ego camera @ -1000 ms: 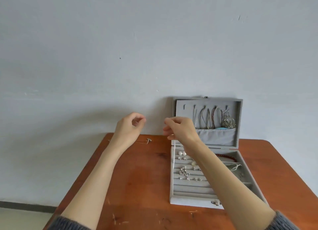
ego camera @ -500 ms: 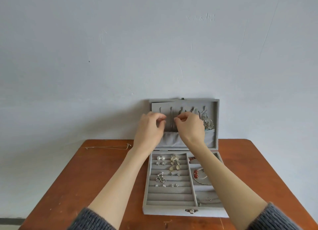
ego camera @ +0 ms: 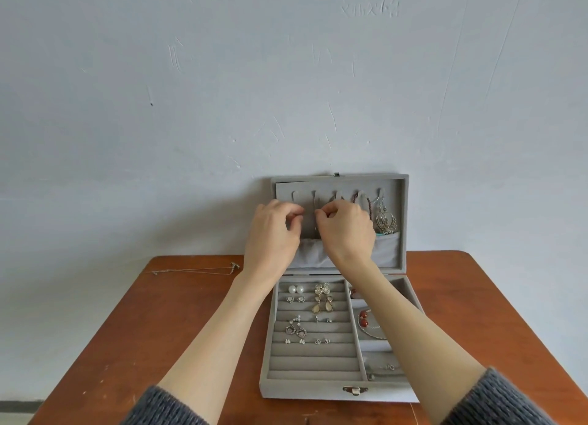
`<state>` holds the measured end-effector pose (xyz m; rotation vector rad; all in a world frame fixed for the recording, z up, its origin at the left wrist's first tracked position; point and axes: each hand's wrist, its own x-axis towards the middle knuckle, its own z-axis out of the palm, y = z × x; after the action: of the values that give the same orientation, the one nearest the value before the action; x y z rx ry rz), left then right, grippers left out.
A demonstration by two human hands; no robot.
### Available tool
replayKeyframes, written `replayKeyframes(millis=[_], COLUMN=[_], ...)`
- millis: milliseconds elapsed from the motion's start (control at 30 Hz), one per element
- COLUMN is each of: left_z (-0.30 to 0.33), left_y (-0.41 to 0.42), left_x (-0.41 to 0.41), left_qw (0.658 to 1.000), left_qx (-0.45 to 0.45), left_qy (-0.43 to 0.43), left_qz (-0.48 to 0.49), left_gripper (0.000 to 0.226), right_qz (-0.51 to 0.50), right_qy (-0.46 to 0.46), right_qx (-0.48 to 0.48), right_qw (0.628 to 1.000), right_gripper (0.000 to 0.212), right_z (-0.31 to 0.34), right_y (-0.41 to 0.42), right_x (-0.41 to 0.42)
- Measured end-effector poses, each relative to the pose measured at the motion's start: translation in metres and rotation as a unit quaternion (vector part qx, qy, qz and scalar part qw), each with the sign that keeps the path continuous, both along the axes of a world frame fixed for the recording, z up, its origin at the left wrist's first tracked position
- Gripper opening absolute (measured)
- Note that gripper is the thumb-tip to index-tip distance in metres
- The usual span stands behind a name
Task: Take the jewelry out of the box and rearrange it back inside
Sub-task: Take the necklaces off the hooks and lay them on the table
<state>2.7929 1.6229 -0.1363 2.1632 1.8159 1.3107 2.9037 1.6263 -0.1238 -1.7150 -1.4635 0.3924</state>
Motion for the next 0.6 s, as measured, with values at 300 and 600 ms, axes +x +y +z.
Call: replayKeyframes(millis=[300,600], left_z=[0.011,0.039], left_y=[-0.004,0.001], left_x=[0.005,0.016], left_qw=[0.999,0.998], left_qx=[-0.004,-0.029], left_qy=[0.013,-0.034], left_qz=[0.035,-0.037], left_gripper=[0.018,0.029], right_qz=[0.044,0.16], right_qy=[0.139,0.299], right_qx=[0.046,0.034], right_qw=[0.988,0.94], right_gripper=[0.013,0.013], right_z=[0.02,0.044], right_y=[0.01,0.004], right_x=[0.021,0.034])
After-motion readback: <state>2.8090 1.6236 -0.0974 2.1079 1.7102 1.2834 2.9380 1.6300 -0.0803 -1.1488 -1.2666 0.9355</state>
